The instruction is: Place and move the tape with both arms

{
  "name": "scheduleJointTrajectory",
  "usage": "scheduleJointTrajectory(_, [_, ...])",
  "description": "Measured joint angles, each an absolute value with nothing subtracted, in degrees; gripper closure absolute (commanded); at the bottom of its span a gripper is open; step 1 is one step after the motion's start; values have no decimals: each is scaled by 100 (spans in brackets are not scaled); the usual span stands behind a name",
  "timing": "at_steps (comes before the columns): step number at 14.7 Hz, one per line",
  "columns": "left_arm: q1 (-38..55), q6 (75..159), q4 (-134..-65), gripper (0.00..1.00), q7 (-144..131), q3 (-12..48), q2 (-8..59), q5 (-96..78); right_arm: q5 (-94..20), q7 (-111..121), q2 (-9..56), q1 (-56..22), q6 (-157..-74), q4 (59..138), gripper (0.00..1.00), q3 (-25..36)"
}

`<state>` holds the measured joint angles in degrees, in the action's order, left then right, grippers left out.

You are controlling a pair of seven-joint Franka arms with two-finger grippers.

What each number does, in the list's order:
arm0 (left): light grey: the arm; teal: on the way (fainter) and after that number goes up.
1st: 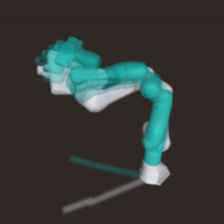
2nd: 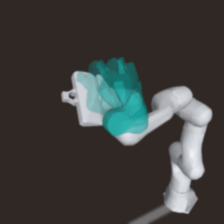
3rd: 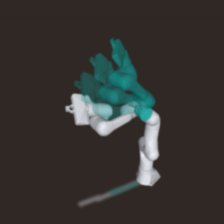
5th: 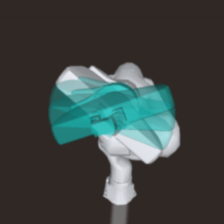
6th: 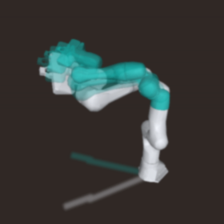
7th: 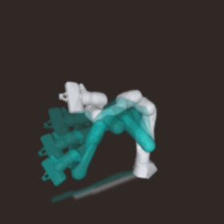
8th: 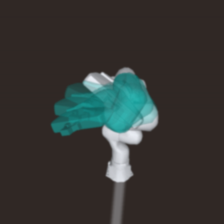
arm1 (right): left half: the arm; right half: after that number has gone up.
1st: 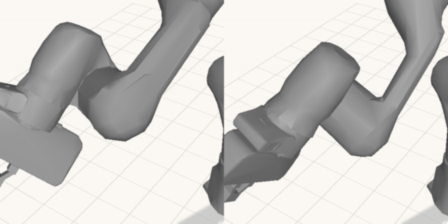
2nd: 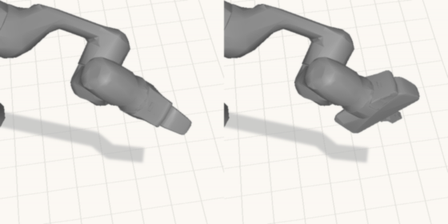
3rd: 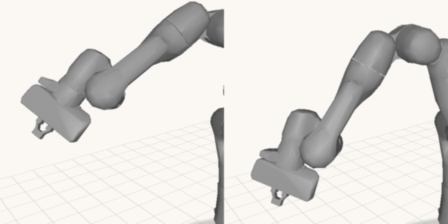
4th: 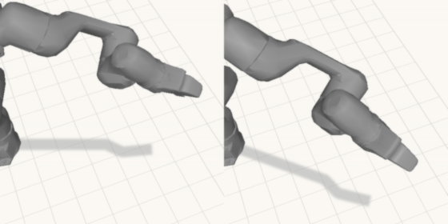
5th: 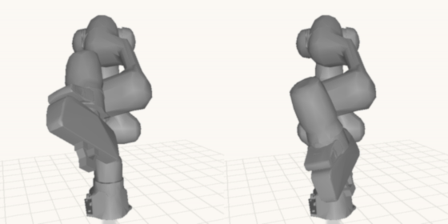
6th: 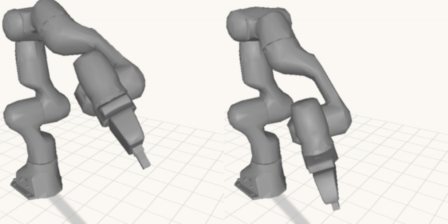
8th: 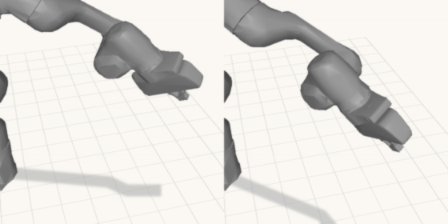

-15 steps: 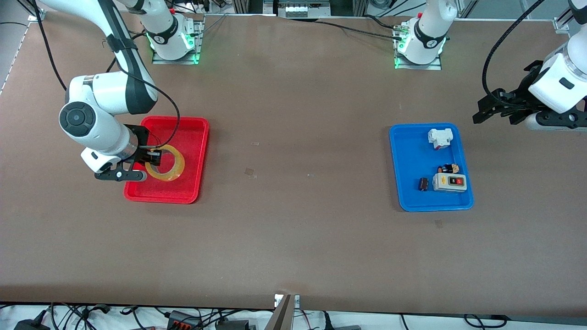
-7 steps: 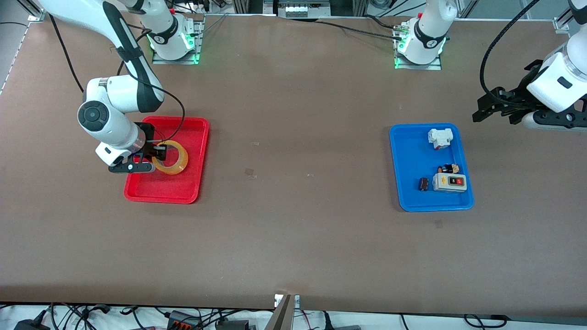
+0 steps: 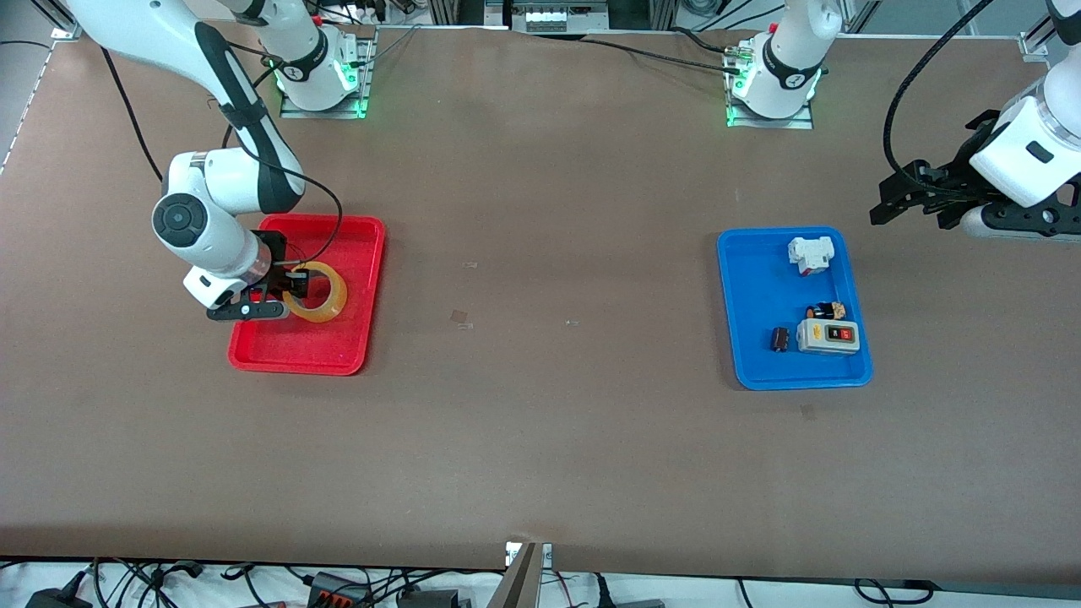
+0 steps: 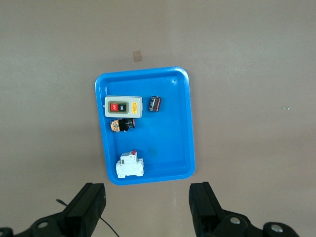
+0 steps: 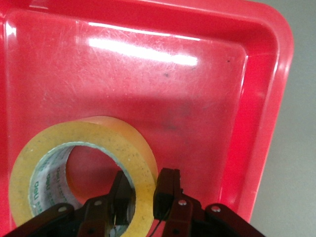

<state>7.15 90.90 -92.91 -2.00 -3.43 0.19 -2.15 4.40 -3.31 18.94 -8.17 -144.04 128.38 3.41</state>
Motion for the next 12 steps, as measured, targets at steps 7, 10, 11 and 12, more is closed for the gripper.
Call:
scheduleJointTrajectory(7, [715,9088,-9291,0,-198,-341,19,-215,440,-276,1674,-788,-14391,12731,4,336])
scheduleJointTrajectory(10, [715,9068,-9291,0,-198,-341,19,-215,440,-276,1197,-781,-13753,12393,4,336])
scheduleJointTrajectory(11, [715,9062,-9291,0,-198,-341,19,-215,440,-276,1024,-778,-13420,12205,4,336])
scheduleJointTrajectory(12, [715,9061,-9291,0,-198,-342,19,-215,439,-276,865,-776,-13046,11973,4,336])
